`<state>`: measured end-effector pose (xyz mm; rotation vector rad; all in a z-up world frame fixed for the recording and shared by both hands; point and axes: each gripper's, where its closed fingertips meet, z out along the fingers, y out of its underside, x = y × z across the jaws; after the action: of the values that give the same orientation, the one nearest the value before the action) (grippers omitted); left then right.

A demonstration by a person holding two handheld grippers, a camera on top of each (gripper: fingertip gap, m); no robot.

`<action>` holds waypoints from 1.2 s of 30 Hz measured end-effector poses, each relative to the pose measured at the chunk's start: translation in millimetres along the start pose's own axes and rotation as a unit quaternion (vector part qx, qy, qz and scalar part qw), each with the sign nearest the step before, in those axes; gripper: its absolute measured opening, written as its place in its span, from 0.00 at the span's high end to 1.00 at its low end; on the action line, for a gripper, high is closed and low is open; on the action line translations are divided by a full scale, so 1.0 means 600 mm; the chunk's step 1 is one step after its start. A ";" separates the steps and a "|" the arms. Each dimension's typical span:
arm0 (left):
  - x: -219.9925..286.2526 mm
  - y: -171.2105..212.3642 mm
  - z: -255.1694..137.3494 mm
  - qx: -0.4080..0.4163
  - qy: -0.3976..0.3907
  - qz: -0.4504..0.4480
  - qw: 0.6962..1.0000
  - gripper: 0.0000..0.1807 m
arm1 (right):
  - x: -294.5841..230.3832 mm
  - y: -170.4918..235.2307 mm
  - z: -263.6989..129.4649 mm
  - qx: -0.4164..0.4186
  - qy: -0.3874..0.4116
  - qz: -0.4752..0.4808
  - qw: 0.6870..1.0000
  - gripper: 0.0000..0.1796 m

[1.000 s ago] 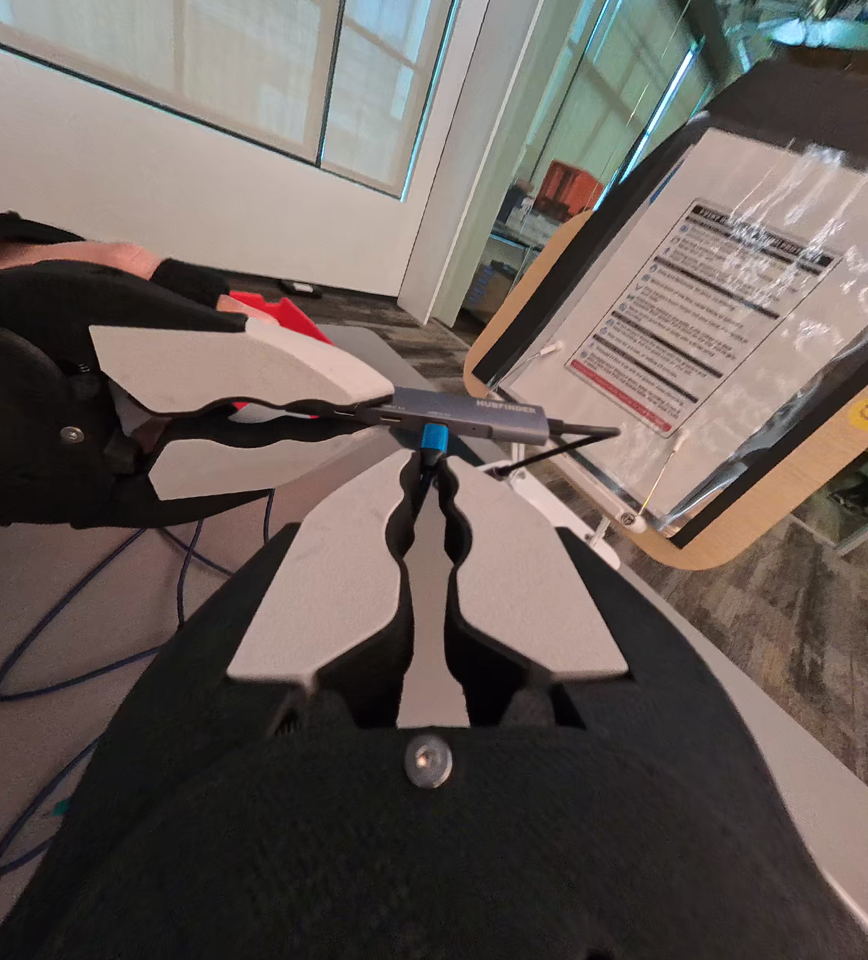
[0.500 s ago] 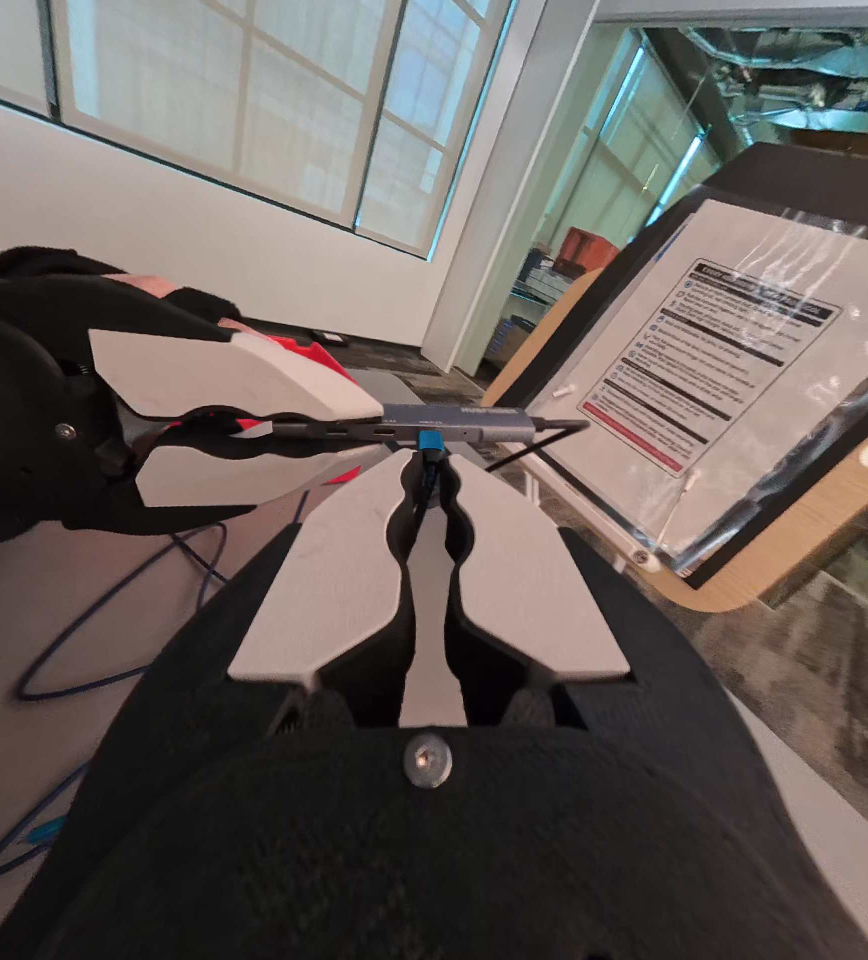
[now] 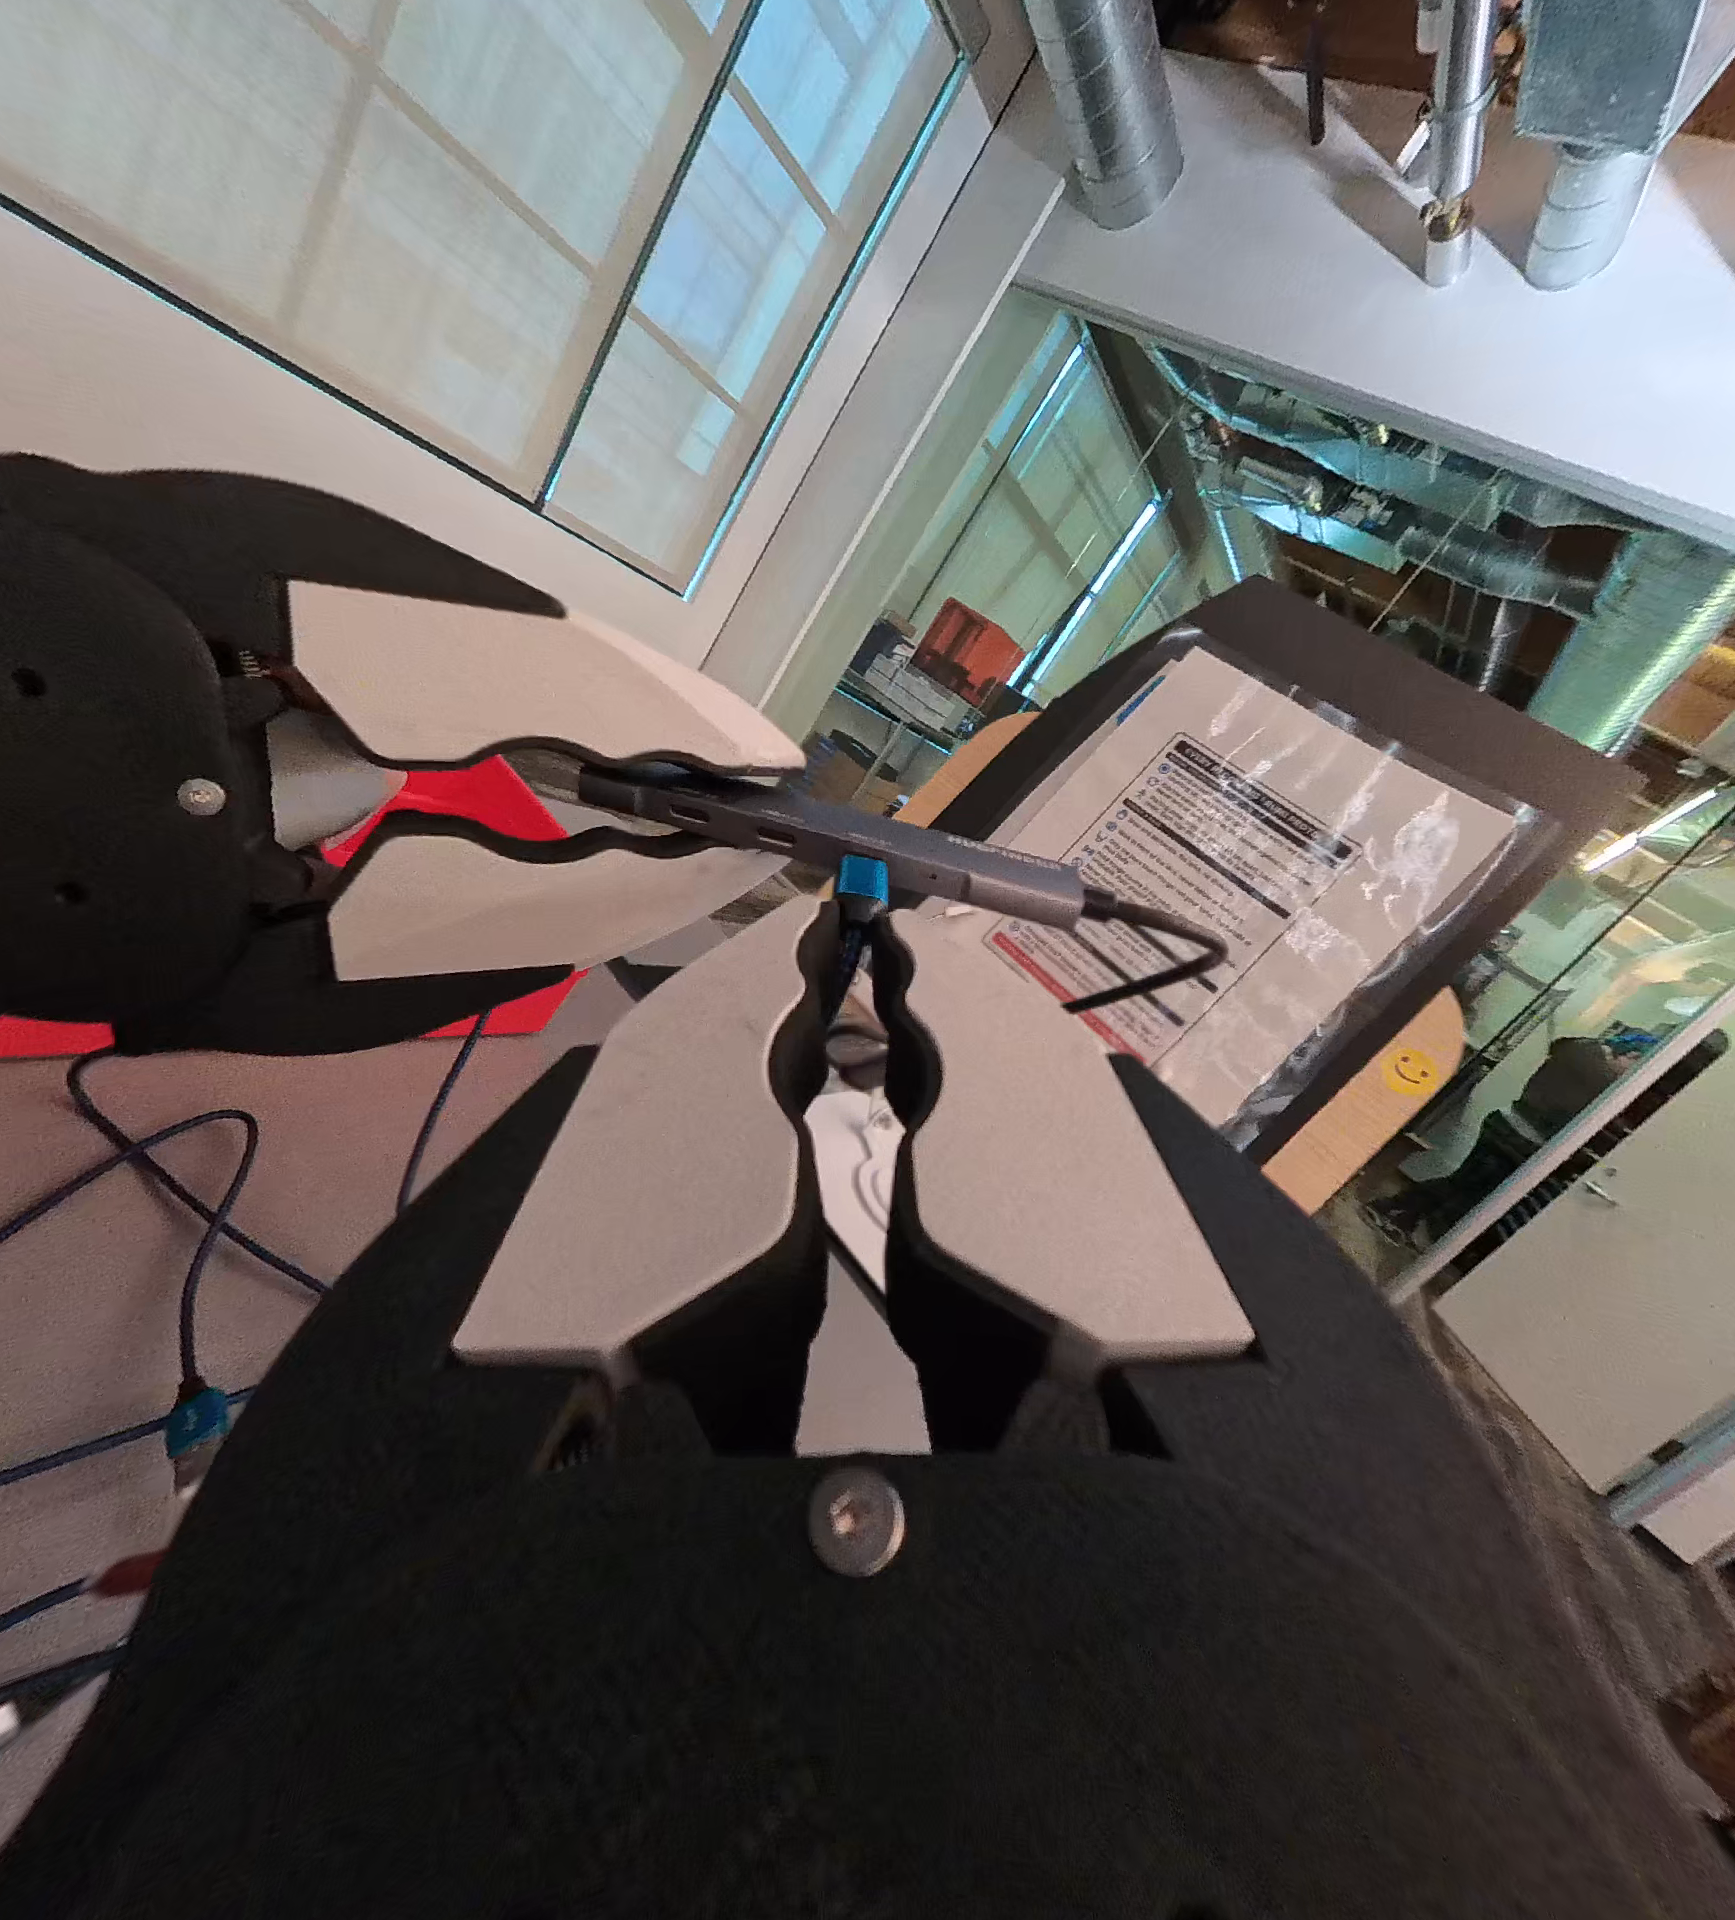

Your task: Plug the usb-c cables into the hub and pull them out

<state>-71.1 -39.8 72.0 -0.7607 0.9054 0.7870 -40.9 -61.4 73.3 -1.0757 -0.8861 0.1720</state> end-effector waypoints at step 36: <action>-0.044 -0.076 -0.038 0.109 0.258 -0.479 0.832 0.74 | -0.006 -0.077 -0.041 0.100 0.087 -0.114 0.985 0.97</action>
<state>-51.7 -88.1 96.2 -1.0991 0.9086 -0.4364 -39.1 -103.2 104.9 -0.7833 -0.8081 -0.0242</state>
